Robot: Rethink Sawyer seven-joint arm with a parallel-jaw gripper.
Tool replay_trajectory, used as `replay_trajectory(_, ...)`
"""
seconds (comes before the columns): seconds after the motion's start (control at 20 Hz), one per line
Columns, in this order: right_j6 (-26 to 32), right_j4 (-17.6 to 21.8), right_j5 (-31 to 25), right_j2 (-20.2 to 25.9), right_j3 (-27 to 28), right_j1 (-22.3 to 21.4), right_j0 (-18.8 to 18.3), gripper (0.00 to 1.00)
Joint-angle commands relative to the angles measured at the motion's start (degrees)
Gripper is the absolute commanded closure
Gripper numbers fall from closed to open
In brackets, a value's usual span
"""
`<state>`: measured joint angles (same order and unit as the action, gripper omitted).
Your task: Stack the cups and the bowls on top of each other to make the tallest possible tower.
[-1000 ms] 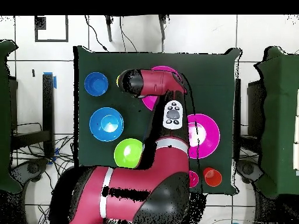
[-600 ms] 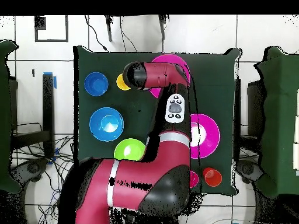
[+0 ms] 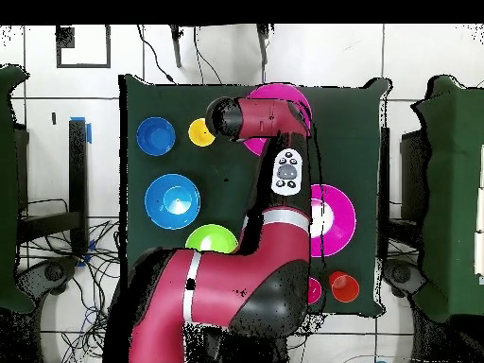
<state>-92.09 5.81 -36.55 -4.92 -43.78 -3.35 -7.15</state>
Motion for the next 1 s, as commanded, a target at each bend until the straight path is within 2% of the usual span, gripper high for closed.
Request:
replay_trajectory(0.05,6.3,2.9,-8.2,4.1,1.2,3.4,-0.9,0.00)
replay_trajectory(0.25,6.1,1.5,-11.8,5.0,2.1,3.9,-1.1,0.00)
replay_trajectory(0.35,5.6,-0.6,-17.0,5.9,-0.5,1.8,-1.4,0.00)
replay_trajectory(0.4,5.9,-1.2,-17.5,6.4,-3.8,-0.6,-1.7,0.00)
replay_trajectory(0.5,5.9,-1.8,-19.5,6.4,-5.3,-2.8,-1.6,0.00)
replay_trajectory(0.85,6.3,-2.1,-26.5,6.2,-1.4,-3.3,-1.2,0.00)
replay_trajectory(1.0,6.5,-2.1,-27.7,6.5,-1.9,-4.5,-1.4,0.00)
